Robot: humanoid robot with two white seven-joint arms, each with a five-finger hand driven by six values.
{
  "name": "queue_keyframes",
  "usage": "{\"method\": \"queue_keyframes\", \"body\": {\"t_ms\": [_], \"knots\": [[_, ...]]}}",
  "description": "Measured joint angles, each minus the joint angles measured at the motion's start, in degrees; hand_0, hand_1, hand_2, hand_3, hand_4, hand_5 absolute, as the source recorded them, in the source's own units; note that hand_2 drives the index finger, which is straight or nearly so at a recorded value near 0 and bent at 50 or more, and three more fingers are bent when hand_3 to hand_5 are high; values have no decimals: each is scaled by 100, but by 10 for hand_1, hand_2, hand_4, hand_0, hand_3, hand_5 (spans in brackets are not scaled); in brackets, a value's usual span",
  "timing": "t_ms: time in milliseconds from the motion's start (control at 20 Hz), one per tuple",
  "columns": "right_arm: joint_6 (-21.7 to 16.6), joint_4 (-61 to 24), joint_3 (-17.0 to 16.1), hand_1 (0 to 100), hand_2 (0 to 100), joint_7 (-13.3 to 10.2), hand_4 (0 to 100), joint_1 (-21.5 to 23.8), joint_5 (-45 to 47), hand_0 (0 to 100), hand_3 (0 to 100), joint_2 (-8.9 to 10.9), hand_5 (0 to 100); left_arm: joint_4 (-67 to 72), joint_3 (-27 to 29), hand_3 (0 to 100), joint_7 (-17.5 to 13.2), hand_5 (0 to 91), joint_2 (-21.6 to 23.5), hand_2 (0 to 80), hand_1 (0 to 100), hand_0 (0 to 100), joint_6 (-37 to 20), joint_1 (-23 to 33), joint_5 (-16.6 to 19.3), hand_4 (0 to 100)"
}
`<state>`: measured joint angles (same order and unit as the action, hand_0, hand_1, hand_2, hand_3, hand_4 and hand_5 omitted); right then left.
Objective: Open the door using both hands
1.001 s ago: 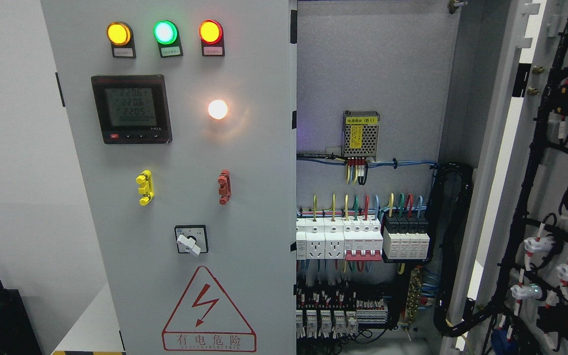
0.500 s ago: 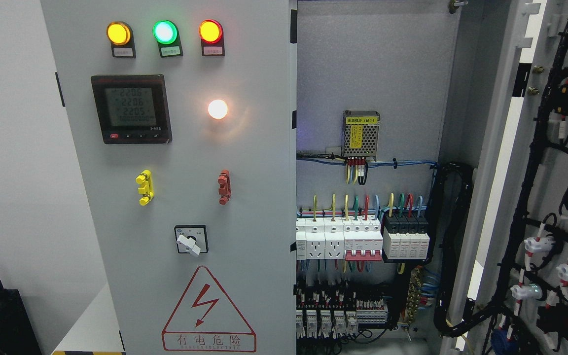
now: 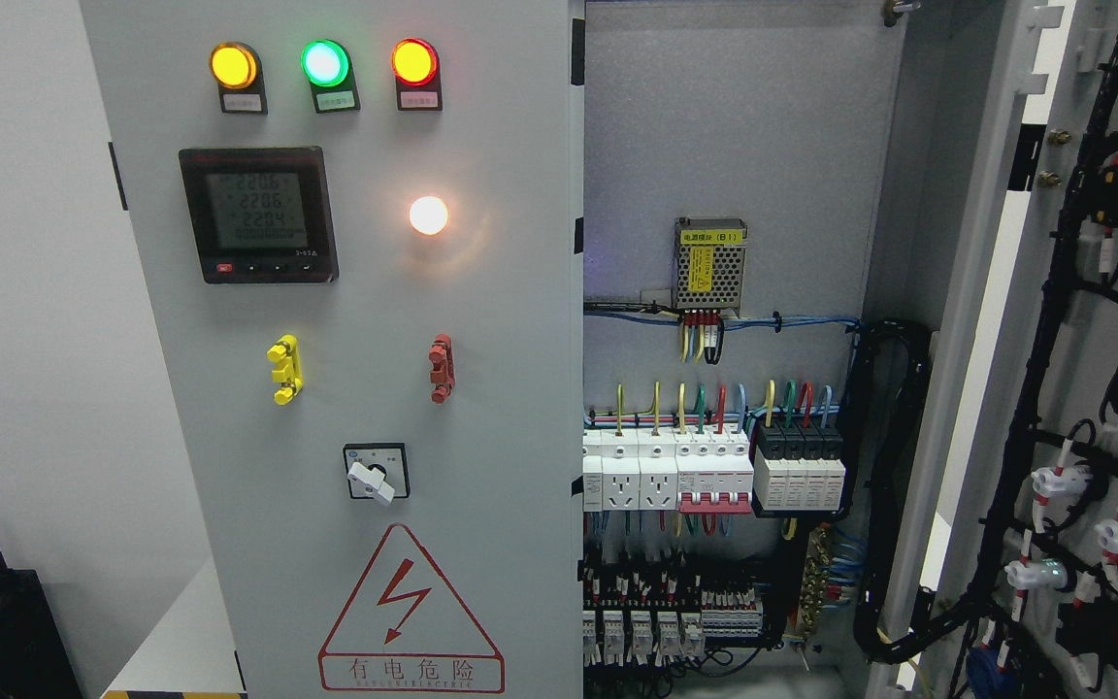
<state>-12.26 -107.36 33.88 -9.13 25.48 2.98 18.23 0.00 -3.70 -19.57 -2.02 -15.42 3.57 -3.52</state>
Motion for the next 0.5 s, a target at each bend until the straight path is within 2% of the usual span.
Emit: {"method": "queue_keyframes", "body": {"t_ms": [250,500], "knots": [[-96,-227,90,0,0,-2,0,-442,1,107,0,-149,0,0,0,0,-1,0,-4,0,0,0,0,0,0,32],[-61,-344,23,0,0,-15,0,-1007,20,107,0,-374,0,0,0,0,-1,0,-6,0,0,0,-1,0,0,32]]}}
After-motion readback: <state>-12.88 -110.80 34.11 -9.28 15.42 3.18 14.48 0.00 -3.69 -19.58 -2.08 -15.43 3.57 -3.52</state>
